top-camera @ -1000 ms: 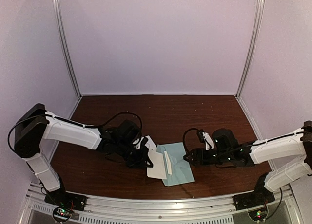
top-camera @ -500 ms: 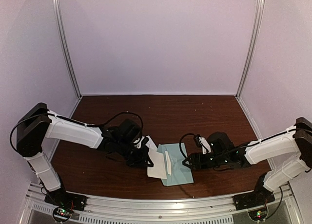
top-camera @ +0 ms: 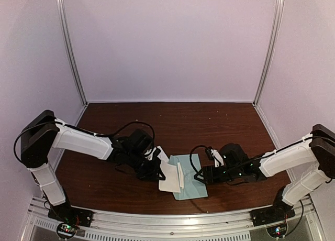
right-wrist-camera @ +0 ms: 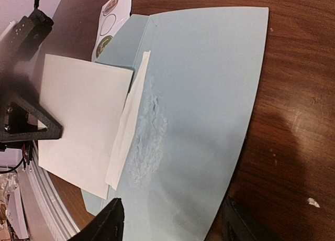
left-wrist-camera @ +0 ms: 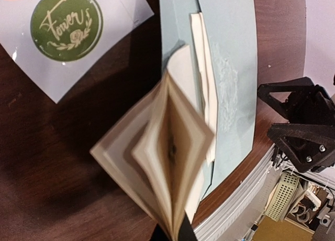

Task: Place the letter into the envelope and seal it

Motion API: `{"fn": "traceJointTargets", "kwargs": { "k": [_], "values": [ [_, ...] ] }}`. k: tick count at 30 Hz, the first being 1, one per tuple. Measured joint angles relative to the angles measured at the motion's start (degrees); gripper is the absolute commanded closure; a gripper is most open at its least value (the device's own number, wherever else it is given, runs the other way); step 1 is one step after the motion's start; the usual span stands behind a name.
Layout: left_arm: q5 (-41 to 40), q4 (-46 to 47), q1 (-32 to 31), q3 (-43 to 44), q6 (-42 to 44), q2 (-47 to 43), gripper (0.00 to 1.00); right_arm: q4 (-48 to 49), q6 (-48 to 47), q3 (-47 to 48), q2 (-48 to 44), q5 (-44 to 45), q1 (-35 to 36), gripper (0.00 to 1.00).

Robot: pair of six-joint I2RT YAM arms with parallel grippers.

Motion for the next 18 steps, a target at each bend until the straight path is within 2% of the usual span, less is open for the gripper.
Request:
{"fn": "traceJointTargets", "kwargs": {
  "k": [18],
  "values": [
    [0.96, 1.36, 0.0, 1.18, 0.11, 2.08, 1.0, 0.35, 0.22, 1.38, 1.99, -0.22, 0.81, 0.42]
  ]
}}
